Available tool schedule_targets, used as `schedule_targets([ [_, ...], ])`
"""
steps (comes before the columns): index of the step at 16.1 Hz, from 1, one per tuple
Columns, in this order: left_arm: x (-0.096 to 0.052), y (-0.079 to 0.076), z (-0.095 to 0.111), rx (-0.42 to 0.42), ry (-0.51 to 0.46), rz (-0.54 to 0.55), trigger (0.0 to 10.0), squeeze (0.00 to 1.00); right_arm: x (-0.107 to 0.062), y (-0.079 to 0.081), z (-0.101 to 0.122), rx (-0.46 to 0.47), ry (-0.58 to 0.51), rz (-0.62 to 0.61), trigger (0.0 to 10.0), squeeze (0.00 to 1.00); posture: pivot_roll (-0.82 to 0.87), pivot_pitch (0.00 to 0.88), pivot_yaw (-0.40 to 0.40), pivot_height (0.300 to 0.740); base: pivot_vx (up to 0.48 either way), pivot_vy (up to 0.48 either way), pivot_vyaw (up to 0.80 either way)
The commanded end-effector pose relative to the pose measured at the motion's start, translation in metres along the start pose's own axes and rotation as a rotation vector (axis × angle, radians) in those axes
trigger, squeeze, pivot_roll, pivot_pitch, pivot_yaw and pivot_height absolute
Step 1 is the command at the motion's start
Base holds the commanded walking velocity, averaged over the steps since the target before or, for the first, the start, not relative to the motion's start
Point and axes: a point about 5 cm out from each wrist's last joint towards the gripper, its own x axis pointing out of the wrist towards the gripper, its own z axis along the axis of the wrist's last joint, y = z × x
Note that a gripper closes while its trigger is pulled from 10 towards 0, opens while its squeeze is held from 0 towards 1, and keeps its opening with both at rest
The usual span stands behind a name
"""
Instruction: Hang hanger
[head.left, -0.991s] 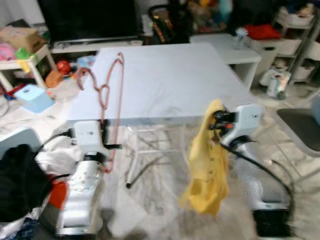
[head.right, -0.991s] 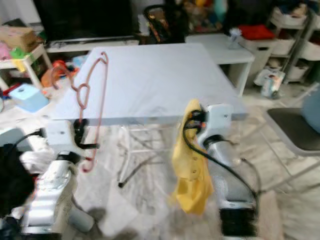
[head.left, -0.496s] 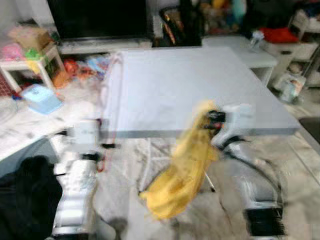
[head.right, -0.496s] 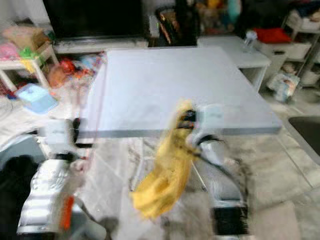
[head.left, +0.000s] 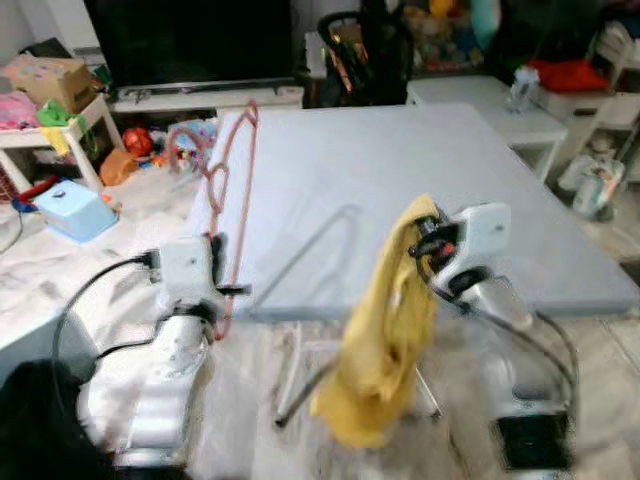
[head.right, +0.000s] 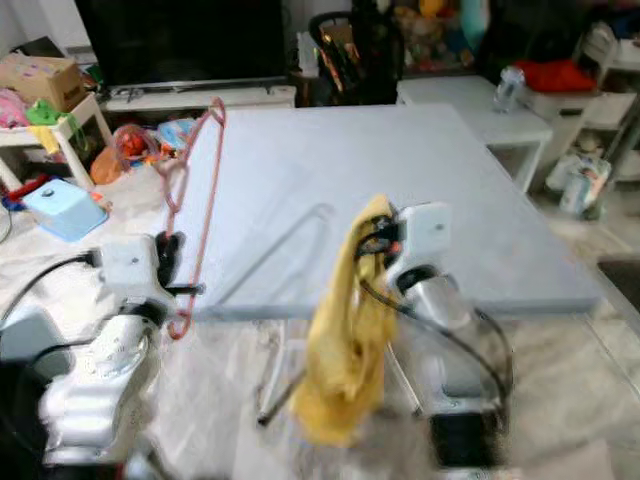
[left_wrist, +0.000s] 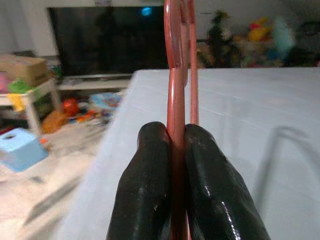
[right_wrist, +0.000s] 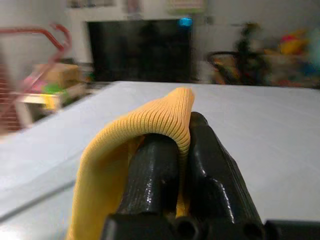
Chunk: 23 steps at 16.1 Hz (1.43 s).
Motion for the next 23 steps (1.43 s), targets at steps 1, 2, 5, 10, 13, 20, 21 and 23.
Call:
schedule_targets([
  [1,0.002,-0.004,0.008,-0.023,-0.037,-0.011,10.0,0.0,0.002,-0.007,0.013,-0.03,-0.054,-0.016,10.0,0.0,-0.04,0.0,0.027,0.74,0.412,-0.244,0.0],
  [2,0.001,-0.004,0.008,-0.028,-0.041,-0.006,10.0,0.0,0.002,-0.007,0.013,-0.03,-0.053,-0.016,10.0,0.0,-0.04,0.0,0.027,0.74,0.307,0.0,0.0],
  [5,0.0,-0.003,0.009,-0.008,-0.039,-0.01,10.0,0.0,0.0,-0.006,0.01,-0.025,-0.048,-0.022,10.0,0.0,-0.04,0.0,0.025,0.74,0.0,0.0,0.0],
  [10,0.0,-0.003,0.01,-0.026,-0.039,0.003,10.0,0.0,0.008,-0.007,0.014,-0.036,-0.045,-0.014,10.0,0.0,-0.03,0.0,0.021,0.74,0.0,0.0,0.0],
  [13,0.002,-0.011,0.01,-0.043,-0.041,-0.027,10.0,0.0,0.041,0.006,0.031,-0.024,-0.069,0.072,10.0,0.0,-0.03,0.0,0.017,0.74,0.0,0.0,0.0],
  [20,-0.002,-0.014,0.012,-0.06,-0.046,-0.008,10.0,0.0,0.127,0.037,0.122,0.039,-0.164,0.091,10.0,0.0,0.02,0.0,-0.038,0.74,0.0,0.0,0.0],
  [21,-0.003,-0.013,0.012,-0.06,-0.044,-0.005,10.0,0.0,0.13,0.041,0.133,0.022,-0.188,0.095,10.0,0.0,0.02,0.0,-0.045,0.74,0.0,0.0,0.0],
  [23,-0.005,-0.013,0.011,-0.058,-0.044,0.01,10.0,0.0,0.133,0.042,0.19,-0.012,-0.356,0.061,10.0,0.0,0.03,0.0,-0.059,0.74,0.0,0.0,0.0],
])
